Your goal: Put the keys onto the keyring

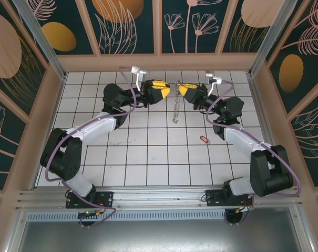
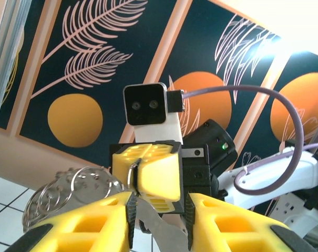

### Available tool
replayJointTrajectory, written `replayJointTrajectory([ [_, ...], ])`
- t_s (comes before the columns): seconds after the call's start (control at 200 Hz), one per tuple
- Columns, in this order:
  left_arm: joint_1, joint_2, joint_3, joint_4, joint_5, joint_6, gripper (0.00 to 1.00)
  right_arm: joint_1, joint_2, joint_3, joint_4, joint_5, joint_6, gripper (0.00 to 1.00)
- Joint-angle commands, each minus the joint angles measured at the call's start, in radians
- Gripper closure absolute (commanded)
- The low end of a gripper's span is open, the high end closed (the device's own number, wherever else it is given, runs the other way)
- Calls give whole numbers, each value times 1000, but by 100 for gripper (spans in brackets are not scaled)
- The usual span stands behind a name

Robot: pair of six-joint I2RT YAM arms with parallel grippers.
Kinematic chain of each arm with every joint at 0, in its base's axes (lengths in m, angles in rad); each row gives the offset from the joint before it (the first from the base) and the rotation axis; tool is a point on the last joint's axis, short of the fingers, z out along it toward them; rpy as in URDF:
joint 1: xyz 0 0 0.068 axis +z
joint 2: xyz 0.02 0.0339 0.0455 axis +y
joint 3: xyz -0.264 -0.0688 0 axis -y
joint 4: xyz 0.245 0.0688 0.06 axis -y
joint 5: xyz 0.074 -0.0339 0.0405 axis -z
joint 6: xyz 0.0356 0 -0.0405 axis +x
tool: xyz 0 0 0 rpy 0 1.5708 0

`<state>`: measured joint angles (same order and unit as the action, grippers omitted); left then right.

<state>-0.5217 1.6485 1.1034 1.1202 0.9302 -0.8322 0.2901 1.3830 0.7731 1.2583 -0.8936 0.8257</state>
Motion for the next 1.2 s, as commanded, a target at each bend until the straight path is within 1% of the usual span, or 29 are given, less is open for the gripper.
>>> replayJointTrajectory([
  [0.0, 5, 2, -5, 123, -41, -68, 67, 11, -32, 19, 145, -4, 9, 100],
  [0.19, 5, 10, -7, 184, -77, -122, 68, 11, -27, 36, 207, 4, 5, 100],
  [0.385, 5, 59, 27, 260, -70, -194, 68, 13, -29, 55, 261, 14, -5, 100],
  [0.546, 4, 104, 59, 278, -56, -212, 68, 12, -18, 64, 285, 41, -11, 100],
  [0.666, 2, 117, 73, 299, -53, -229, 68, 14, 1, 61, 329, 70, 16, 100],
  [0.886, -16, 116, 89, 279, -40, -213, 68, 14, 41, 58, 379, 109, 53, 100],
  [1.196, -39, 87, 116, 165, -27, -119, 68, 16, 65, 49, 415, 113, 100, 100],
])
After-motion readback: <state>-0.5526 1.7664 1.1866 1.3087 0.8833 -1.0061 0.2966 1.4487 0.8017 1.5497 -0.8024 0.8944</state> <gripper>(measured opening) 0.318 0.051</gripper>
